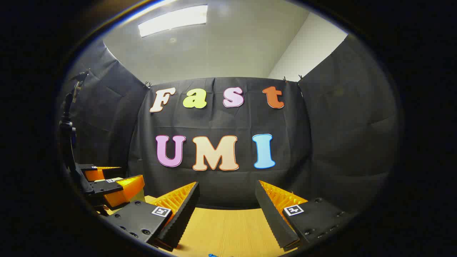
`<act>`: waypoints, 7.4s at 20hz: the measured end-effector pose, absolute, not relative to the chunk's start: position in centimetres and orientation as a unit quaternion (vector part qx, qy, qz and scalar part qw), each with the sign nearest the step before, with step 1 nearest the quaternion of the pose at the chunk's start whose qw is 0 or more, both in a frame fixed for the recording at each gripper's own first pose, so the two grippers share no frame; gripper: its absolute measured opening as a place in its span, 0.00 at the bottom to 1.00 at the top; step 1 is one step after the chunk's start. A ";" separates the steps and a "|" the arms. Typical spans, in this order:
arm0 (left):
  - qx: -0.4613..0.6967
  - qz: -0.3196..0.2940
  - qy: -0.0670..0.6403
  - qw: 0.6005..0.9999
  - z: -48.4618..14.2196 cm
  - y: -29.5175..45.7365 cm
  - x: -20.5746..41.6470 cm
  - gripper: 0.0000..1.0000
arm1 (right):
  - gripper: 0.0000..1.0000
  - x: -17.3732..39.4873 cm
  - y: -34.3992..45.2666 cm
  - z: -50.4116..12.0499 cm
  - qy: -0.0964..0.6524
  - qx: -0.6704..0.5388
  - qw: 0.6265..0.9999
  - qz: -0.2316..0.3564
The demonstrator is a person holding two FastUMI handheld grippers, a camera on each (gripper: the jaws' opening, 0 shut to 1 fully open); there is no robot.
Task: Press the lid of the desktop garbage bin to open it, pick up the crumpled paper on the desktop and throw it into the bin, then pick up the pop can on the desktop and drop it into the bin, and finally close the garbage bin lid.
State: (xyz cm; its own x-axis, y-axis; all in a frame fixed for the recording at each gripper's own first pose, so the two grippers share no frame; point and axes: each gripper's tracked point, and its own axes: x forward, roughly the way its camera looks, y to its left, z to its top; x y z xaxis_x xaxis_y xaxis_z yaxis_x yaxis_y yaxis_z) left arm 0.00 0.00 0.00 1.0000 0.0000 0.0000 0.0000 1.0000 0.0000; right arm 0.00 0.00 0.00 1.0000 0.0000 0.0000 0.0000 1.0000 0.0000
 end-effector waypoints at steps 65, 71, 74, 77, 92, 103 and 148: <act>0.016 0.205 0.103 0.973 -13.0 24.9 0.7 0.00 | 0.98 1.6 5.7 -6.7 0.078 -0.029 0.996 0.021; 0.028 0.155 0.068 0.985 -8.9 22.1 0.8 0.01 | 0.98 2.1 4.4 -7.7 0.091 -0.024 0.995 0.024; 0.013 0.121 0.045 0.992 -6.1 18.6 1.0 0.28 | 1.00 2.6 3.8 -8.9 0.103 -0.022 0.994 0.029; 0.010 0.085 0.034 0.996 -4.5 16.1 0.5 0.51 | 1.00 3.0 3.3 -11.2 0.133 -0.028 0.990 0.040; 0.042 0.097 0.039 0.994 -1.9 10.3 -5.7 0.94 | 1.00 0.2 2.4 -36.6 0.424 -0.113 0.888 0.136; 0.050 0.150 0.070 0.985 -2.8 9.3 -7.6 0.92 | 0.41 -2.1 2.1 -42.4 0.507 -0.074 0.838 0.189; 0.016 0.144 0.131 0.981 -10.8 29.7 -11.4 0.92 | 0.77 10.2 43.0 -14.7 0.197 -0.021 0.913 0.357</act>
State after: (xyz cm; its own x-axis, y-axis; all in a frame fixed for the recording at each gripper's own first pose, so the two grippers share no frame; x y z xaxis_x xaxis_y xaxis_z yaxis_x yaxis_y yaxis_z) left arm -11.37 29.71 -10.78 0.9242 0.2871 -0.2517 -0.2790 0.9579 0.0683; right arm 10.24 43.02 -14.71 0.6665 0.6442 -0.3751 -0.6606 0.7436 0.1031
